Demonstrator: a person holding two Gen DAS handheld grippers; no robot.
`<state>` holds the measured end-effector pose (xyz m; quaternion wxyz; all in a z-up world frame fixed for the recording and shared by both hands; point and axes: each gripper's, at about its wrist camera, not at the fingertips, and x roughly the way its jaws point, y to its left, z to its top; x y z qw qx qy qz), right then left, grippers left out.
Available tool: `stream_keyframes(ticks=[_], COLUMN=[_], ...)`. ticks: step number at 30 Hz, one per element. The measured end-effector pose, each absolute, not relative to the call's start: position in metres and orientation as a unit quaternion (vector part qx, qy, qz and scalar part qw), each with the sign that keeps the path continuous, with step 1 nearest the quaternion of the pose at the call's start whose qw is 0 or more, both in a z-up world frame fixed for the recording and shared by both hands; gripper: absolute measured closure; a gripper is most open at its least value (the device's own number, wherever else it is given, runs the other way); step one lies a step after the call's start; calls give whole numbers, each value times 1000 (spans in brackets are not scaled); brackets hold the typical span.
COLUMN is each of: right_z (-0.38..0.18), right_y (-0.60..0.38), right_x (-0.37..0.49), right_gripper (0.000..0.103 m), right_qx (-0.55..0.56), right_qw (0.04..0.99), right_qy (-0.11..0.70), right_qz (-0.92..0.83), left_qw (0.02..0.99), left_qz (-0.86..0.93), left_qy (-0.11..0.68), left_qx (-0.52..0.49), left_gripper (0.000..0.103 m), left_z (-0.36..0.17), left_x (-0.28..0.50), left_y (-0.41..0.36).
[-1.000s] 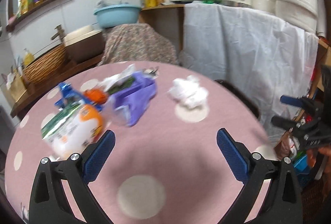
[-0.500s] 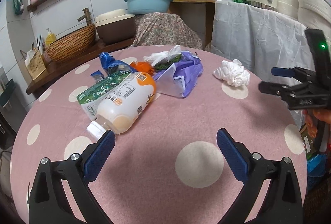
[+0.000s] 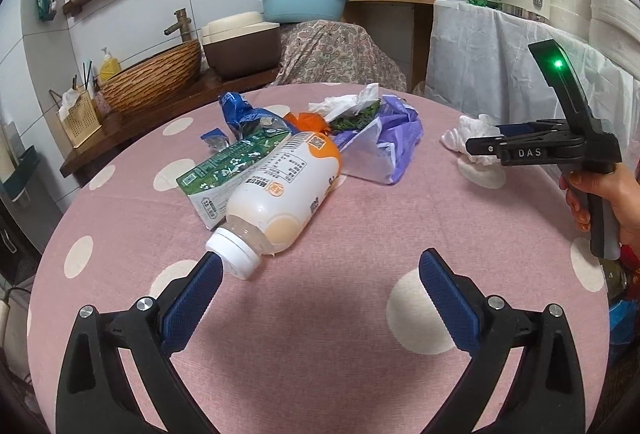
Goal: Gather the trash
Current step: 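Return to the table and grasp the white tissue with the right gripper, then grasp the white-orange plastic bottle with the left gripper while the right holds the tissue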
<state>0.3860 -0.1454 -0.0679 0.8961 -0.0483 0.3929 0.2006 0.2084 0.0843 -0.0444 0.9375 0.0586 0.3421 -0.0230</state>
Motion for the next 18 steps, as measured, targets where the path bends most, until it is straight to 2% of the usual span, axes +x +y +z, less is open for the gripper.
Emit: stream_keyframes(ticks=[1, 3, 6, 11, 18], right_z=[-69, -72, -75, -74, -68], right_y=[-145, -146, -144, -143, -151], right_x=[389, 392, 392, 383, 370], right_gripper=[42, 59, 70, 76, 78], right_qx=[-43, -37, -34, -40, -26], right_qw=[894, 892, 886, 890, 896], right_qy=[396, 401, 407, 395, 376], right_qz=[202, 207, 219, 224, 234], left_qw=[937, 936, 935, 931, 929], left_qz=[-23, -21, -18, -24, -26], left_qy=[344, 346, 348, 358, 362], left_qx=[59, 65, 69, 62, 74], left_gripper=[5, 5, 5, 5, 5], left_z=[-45, -45, -43, -43, -39], left_x=[209, 212, 218, 229, 244], left_y=[86, 89, 93, 98, 100])
